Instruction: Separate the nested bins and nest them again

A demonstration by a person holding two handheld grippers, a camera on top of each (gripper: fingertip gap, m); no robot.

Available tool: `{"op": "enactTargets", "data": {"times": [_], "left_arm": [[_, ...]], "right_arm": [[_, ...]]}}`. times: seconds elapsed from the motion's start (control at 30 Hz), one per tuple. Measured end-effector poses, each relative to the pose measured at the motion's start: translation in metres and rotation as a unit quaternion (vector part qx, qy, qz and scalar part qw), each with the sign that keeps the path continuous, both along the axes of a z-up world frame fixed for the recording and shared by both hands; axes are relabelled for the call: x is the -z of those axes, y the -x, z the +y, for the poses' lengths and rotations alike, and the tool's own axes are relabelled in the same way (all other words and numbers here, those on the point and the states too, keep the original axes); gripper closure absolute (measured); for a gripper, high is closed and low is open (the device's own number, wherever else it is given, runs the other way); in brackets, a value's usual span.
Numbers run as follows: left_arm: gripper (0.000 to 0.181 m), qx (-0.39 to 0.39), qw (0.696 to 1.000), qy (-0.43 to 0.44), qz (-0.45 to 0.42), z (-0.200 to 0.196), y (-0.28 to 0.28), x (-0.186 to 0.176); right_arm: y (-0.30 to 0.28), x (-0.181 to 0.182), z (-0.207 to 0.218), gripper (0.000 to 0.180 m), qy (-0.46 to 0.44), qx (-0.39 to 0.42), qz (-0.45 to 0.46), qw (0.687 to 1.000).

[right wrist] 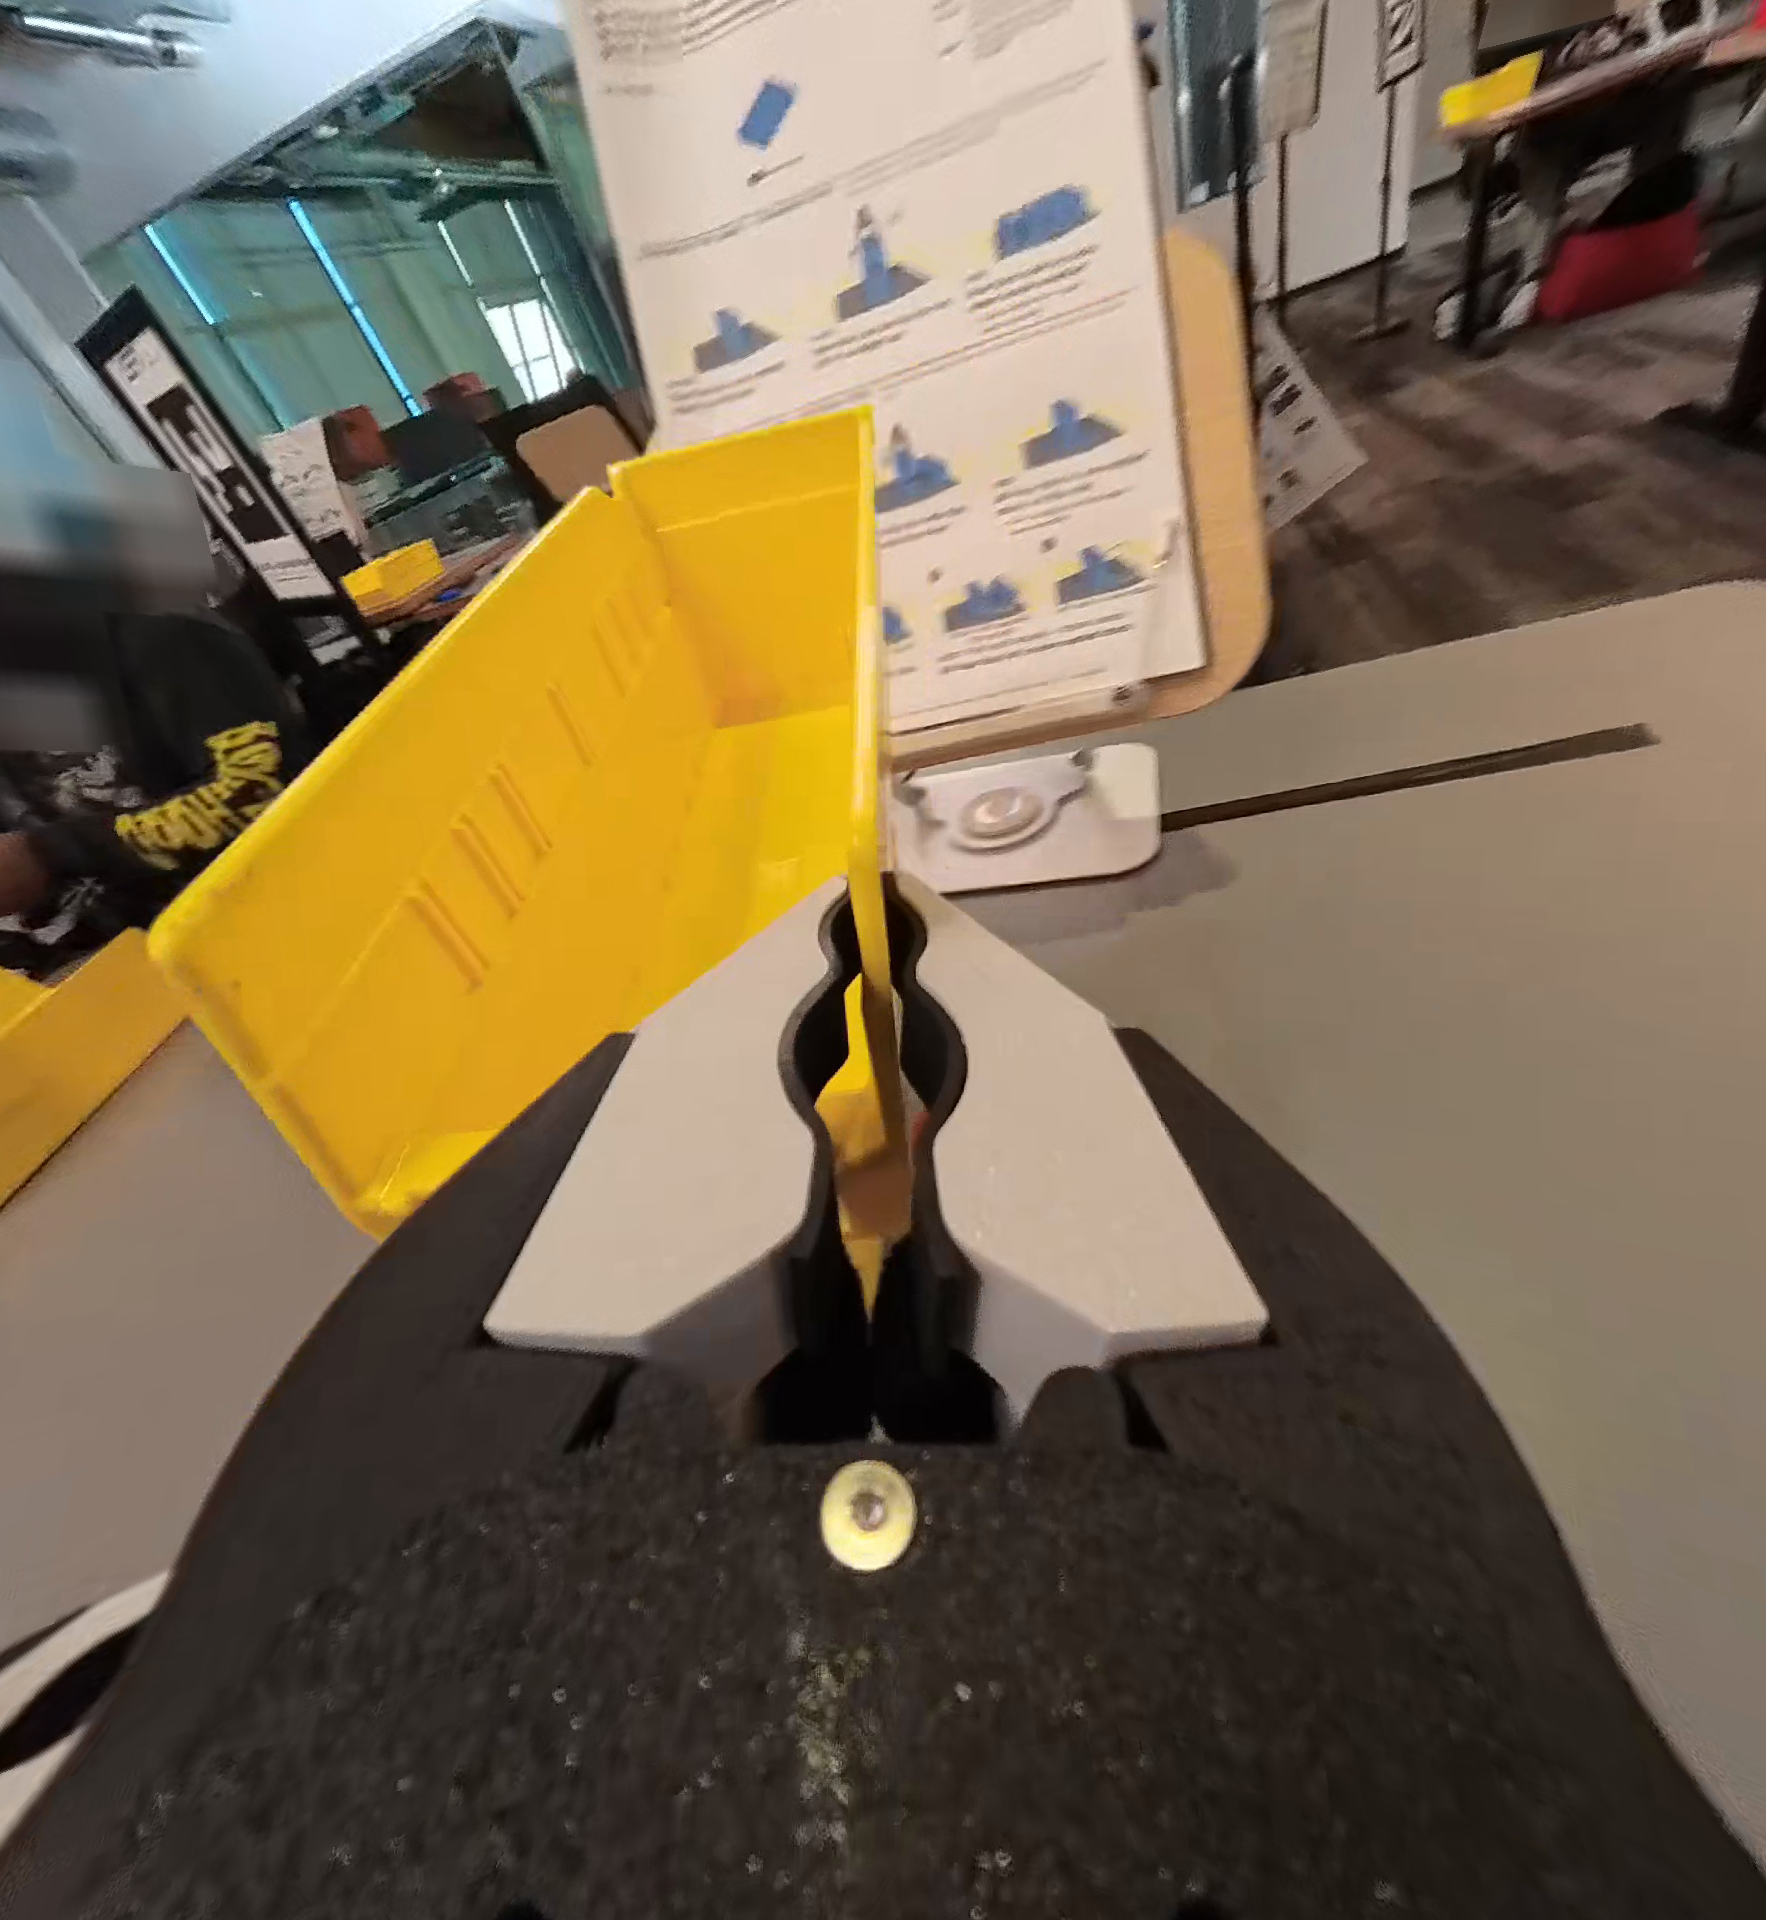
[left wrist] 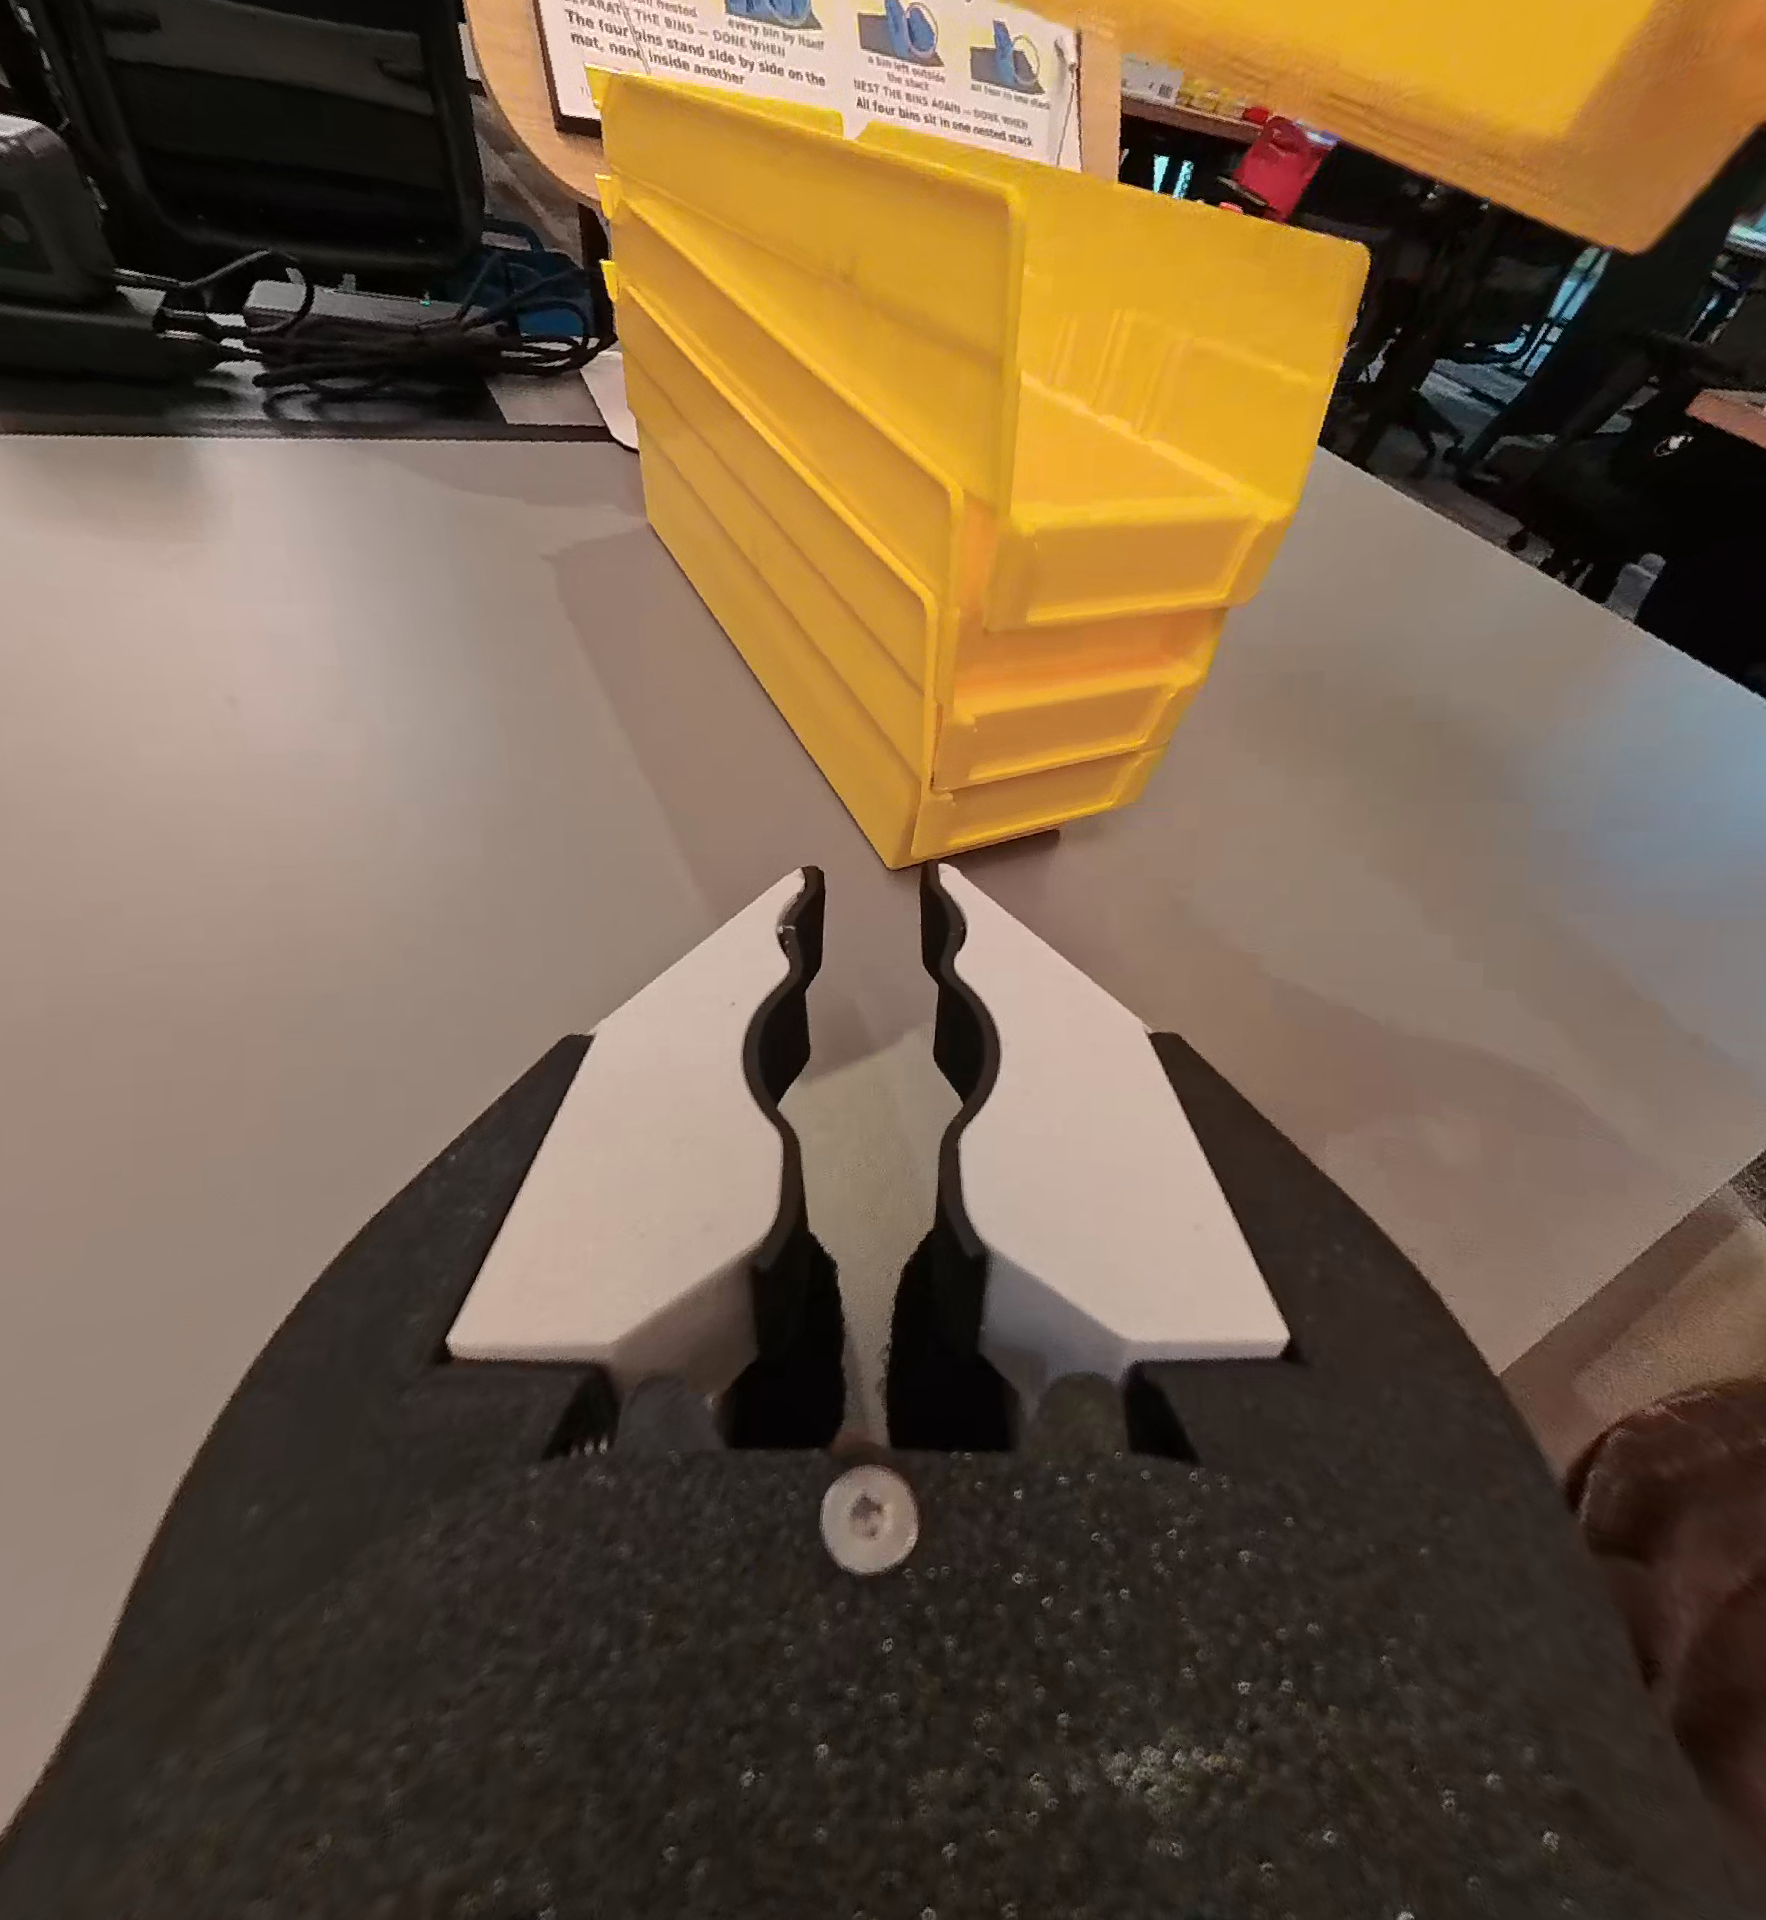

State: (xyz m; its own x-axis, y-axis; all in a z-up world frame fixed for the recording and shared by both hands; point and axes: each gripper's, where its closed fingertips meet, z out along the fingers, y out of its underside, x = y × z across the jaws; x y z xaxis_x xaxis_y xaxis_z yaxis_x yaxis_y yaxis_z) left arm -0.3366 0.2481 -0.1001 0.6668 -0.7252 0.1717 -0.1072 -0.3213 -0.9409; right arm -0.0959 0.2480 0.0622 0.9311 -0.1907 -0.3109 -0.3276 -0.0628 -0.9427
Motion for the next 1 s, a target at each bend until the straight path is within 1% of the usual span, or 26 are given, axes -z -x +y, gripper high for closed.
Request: {"op": "enactTargets", "data": {"times": [0.17,0.3,0.43,0.6,0.73,1.0], "left_arm": [[0.165,-0.003,1.000,0.004,-0.007,0.000,0.004,-0.001],[0.165,-0.003,1.000,0.009,-0.014,-0.001,0.005,-0.002],[0.165,-0.002,1.000,0.008,-0.014,-0.002,0.004,-0.002],[0.165,0.001,1.000,0.013,-0.018,-0.003,0.003,-0.002],[0.165,0.002,1.000,0.012,-0.019,-0.004,0.003,-0.002],[0.165,0.003,1.000,0.017,-0.024,-0.004,0.003,-0.003]], "right_arm": [[0.047,0.011,0.027,0.178,0.015,-0.015,0.003,1.000],[0.060,0.008,0.040,0.177,0.004,0.005,-0.007,1.000],[0.062,0.008,0.046,0.176,-0.002,0.026,0.009,1.000],[0.076,0.014,0.053,0.177,-0.002,0.013,0.063,0.998],[0.077,0.014,0.053,0.177,-0.009,0.041,0.022,0.999],[0.065,0.038,0.057,0.177,0.014,0.057,0.032,0.998]]}}
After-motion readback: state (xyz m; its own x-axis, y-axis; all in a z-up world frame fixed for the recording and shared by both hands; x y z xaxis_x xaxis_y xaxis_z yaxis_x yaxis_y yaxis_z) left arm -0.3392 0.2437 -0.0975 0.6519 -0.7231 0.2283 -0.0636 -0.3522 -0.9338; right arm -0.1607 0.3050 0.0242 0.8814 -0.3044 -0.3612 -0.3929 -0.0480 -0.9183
